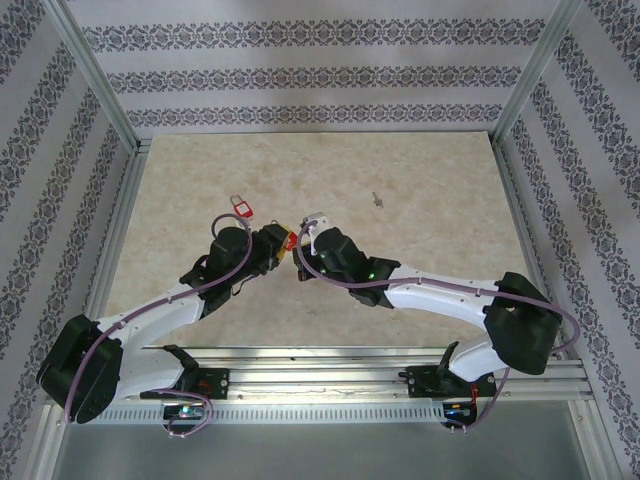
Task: Unlock with the key
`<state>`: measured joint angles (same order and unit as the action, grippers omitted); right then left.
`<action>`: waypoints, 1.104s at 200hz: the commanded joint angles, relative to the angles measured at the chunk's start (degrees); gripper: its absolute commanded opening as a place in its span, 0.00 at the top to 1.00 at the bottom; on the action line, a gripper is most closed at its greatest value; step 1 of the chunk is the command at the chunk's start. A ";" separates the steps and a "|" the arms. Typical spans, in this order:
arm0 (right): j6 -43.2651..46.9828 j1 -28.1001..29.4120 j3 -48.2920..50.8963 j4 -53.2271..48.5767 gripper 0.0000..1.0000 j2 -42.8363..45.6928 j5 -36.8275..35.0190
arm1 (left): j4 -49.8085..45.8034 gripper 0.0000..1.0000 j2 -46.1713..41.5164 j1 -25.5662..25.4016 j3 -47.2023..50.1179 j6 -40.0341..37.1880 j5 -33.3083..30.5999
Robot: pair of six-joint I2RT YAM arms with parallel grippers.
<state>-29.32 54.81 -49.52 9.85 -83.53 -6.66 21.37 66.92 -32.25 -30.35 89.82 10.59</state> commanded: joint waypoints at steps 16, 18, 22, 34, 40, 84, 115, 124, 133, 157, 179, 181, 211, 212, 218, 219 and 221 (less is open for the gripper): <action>-11.36 -5.47 3.63 17.29 1.00 0.71 10.90 | 11.57 1.00 -1.61 -3.02 1.40 -3.44 5.95; -12.03 -5.98 4.24 18.36 1.00 0.73 11.69 | 11.76 1.00 -1.68 -3.00 1.45 -3.87 5.83; -13.95 -6.89 4.94 20.41 1.00 0.79 13.24 | 12.07 1.00 -1.83 -2.99 1.52 -4.63 5.60; -18.94 -9.02 6.54 24.91 1.00 1.17 16.60 | 15.33 1.00 -2.29 -3.00 2.56 -6.61 4.39; -21.17 -9.99 7.02 26.51 1.00 1.34 17.96 | 17.07 1.00 -2.54 -3.04 3.10 -7.33 4.05; -36.25 -14.29 8.36 36.81 1.00 1.11 26.25 | 27.50 1.00 -3.24 -2.73 3.81 -15.41 3.91; -45.23 -15.89 9.23 43.24 1.00 -0.30 29.71 | 34.43 1.00 -2.87 -2.49 3.89 -19.82 4.74; -47.04 -16.08 9.39 44.53 1.00 -0.67 30.39 | 36.15 1.00 -2.66 -2.38 4.02 -20.60 4.88; -48.90 -16.18 9.35 45.71 1.00 -1.08 31.01 | 38.37 1.00 -2.29 -2.25 4.07 -21.70 5.09; -52.77 -16.33 8.96 47.82 1.00 -2.24 32.33 | 42.55 1.00 -1.66 -1.77 3.54 -24.02 6.40; -55.29 -16.59 9.06 48.25 1.00 -2.86 32.93 | 44.84 1.00 -2.10 -1.37 2.93 -26.69 8.14; -55.55 -16.64 9.15 48.53 1.00 -2.93 32.98 | 45.06 1.00 -2.17 -1.36 2.93 -26.93 8.35; -58.93 -17.10 9.63 51.14 1.00 -4.40 33.53 | 48.00 1.00 -3.49 -1.06 3.28 -29.97 10.17; -58.93 -17.14 9.62 51.14 1.00 -4.42 33.54 | 48.08 1.00 -3.52 -1.06 3.28 -30.01 10.16; -59.36 -17.11 9.61 51.15 1.00 -4.62 33.70 | 48.51 1.00 -3.64 -1.02 3.28 -30.29 10.51; -59.41 -17.15 9.61 51.15 1.00 -4.67 33.71 | 48.60 1.00 -3.68 -1.00 3.28 -30.35 10.60; -59.53 -17.18 9.61 51.15 1.00 -4.75 33.72 | 48.79 1.00 -3.69 -1.02 3.28 -30.44 10.79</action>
<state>-84.36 39.11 -40.42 60.71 -85.73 30.83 58.81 65.76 -31.86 -26.79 64.05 10.44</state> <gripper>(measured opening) 0.042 0.360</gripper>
